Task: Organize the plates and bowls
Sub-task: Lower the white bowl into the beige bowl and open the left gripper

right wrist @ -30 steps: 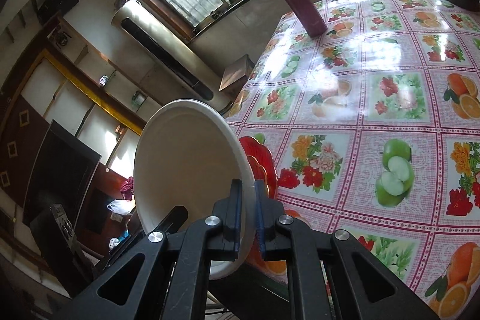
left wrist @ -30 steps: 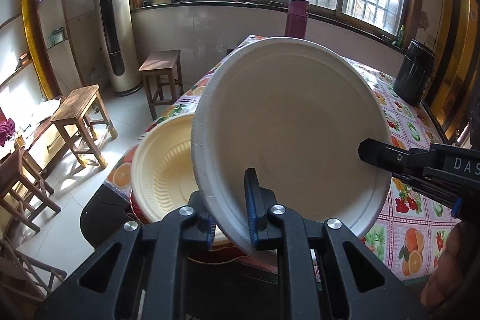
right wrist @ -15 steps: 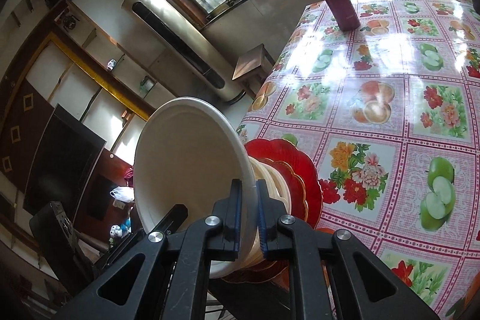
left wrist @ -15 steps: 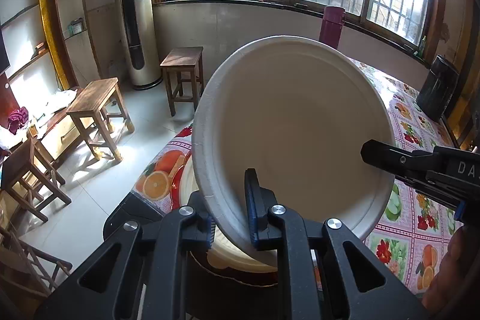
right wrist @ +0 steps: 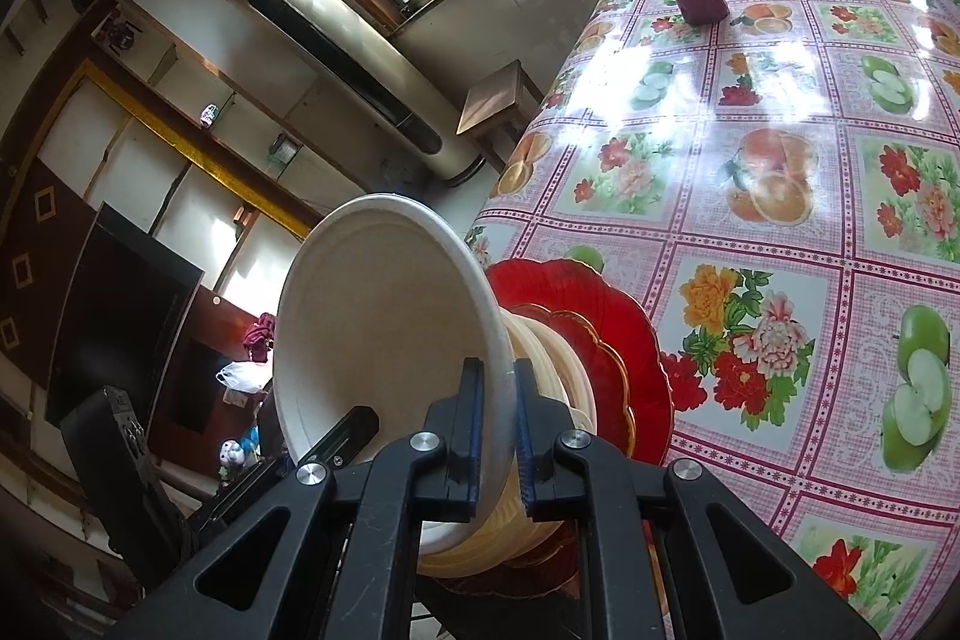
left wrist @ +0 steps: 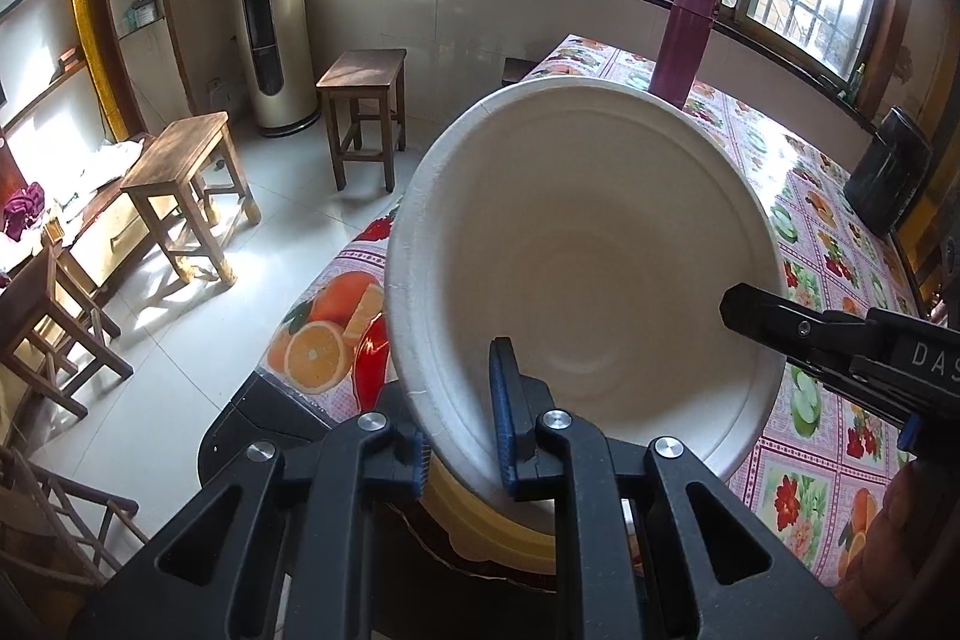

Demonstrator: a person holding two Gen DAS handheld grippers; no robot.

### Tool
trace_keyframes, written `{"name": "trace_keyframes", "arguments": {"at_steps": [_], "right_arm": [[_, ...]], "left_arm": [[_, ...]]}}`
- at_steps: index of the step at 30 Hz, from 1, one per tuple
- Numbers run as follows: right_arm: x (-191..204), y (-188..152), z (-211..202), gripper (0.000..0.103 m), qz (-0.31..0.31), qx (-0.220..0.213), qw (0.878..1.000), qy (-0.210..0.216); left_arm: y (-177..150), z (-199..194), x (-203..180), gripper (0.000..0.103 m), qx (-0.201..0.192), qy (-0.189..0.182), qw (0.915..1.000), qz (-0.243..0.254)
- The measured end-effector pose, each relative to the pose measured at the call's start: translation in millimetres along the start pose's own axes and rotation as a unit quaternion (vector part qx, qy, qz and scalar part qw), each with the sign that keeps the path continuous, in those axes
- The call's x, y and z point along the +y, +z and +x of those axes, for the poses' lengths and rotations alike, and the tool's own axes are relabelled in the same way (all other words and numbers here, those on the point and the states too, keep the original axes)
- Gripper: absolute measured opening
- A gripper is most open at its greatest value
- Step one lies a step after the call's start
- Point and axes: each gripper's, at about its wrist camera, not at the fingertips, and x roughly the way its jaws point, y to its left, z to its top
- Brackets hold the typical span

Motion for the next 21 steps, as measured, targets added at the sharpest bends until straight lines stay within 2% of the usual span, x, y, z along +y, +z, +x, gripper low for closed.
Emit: {"name": "trace_keyframes", "arguments": {"at_steps": [15, 21], "right_arm": [[-8, -8, 0, 0.011, 0.005, 0.016, 1.000, 0.008], [-6, -13, -8, 0.011, -0.003, 0.022, 1.000, 0.005]], "left_arm": [[-6, -1, 0, 0.015, 0.020, -0.018, 0.9995, 0.017], [-9, -3, 1, 0.016, 0.042, -0.045, 0.9979, 0.021]]}}
